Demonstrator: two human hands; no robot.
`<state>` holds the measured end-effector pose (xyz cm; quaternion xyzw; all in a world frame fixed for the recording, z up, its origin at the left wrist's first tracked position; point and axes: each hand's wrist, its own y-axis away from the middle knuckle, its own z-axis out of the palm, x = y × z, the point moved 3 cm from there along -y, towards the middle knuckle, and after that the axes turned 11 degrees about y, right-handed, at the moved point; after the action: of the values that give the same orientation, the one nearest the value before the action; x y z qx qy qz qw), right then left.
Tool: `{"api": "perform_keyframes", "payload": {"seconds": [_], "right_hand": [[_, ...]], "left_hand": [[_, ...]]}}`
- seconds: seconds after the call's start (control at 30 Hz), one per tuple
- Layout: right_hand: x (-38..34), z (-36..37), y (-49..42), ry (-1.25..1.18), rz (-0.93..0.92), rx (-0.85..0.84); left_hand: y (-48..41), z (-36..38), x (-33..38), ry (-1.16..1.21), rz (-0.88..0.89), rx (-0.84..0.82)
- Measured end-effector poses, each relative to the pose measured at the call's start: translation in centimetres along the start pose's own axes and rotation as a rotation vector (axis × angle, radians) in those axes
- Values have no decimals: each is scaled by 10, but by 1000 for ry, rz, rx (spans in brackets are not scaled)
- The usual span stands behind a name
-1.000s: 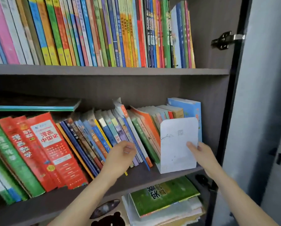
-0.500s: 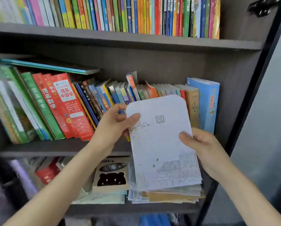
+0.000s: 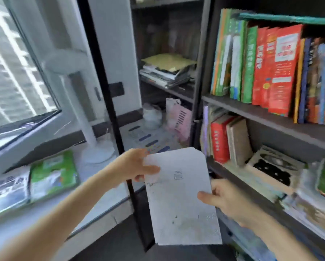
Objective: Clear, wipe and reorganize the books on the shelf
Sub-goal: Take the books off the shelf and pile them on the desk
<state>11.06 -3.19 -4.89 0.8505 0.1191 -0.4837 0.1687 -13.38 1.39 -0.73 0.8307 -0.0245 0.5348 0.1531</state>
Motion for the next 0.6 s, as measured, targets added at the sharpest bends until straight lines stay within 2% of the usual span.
{"api": "perform_keyframes", "payload": {"seconds": [0.17,0.27,0.43,0.6], "right_hand": [[-37,127,-64,-61,-102,-298],[-55,203,-113,-64,-116,-295],[-97,304,-190,-59,-74,-124],[-104,361,-272,-88,124,225]], "left_hand": [[58,-107,-87,-54,-187,139],[71,-170,-129,5,-215,247],[50,-275,-192,40,-173,399],[17,-345,-232,-11,-110,501]]}}
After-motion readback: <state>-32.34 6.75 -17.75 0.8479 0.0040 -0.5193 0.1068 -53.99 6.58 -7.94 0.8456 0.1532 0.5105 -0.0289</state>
